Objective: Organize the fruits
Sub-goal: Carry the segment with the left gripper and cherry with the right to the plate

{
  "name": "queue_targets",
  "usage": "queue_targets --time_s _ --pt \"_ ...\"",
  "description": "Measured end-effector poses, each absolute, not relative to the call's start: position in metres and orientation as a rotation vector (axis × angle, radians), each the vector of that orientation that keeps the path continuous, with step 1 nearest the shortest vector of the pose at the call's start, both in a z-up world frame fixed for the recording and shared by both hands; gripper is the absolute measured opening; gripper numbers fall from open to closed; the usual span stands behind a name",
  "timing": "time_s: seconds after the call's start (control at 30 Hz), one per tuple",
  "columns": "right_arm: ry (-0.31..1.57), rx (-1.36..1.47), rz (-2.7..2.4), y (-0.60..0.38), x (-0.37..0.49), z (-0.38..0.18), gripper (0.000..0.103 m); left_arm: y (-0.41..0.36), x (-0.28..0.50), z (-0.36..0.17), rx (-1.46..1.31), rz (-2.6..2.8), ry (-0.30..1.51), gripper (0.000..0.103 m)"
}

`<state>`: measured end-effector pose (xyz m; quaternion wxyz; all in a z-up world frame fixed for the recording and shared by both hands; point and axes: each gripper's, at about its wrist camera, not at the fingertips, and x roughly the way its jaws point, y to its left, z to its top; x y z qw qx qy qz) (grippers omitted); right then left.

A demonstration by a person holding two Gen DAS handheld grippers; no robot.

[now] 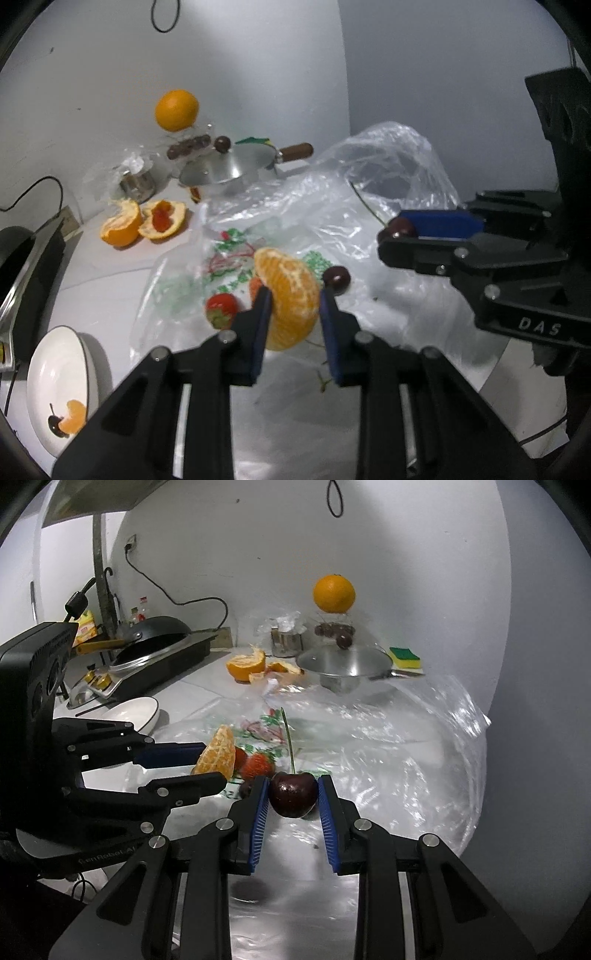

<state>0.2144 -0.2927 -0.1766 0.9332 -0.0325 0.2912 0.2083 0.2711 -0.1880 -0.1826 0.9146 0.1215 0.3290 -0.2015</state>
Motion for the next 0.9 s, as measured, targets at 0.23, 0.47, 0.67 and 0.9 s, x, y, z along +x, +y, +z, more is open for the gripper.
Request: queue_targets --time_s 0.23,0.47,0.67,0.9 --pt "0.581 -0.092 0.439 -0.266 0.208 -0.166 0.029 -0.160 0.259 -0.171 0.214 -0.404 0.647 0.027" --pt "0.571 -0.125 0.465 -0.234 0.205 -0.159 0.029 -0.126 0.247 -0.164 0.182 -0.375 0.627 0.027" --pt "0.568 -0.148 0.485 -0.210 0.203 -0.157 0.029 -0.097 0.240 -0.163 0.154 -0.347 0.618 0.027" --pt "0.566 -0.180 0.507 -0.179 0.202 -0.154 0.029 -0.066 0.233 -0.161 0.118 -0.321 0.606 0.027"
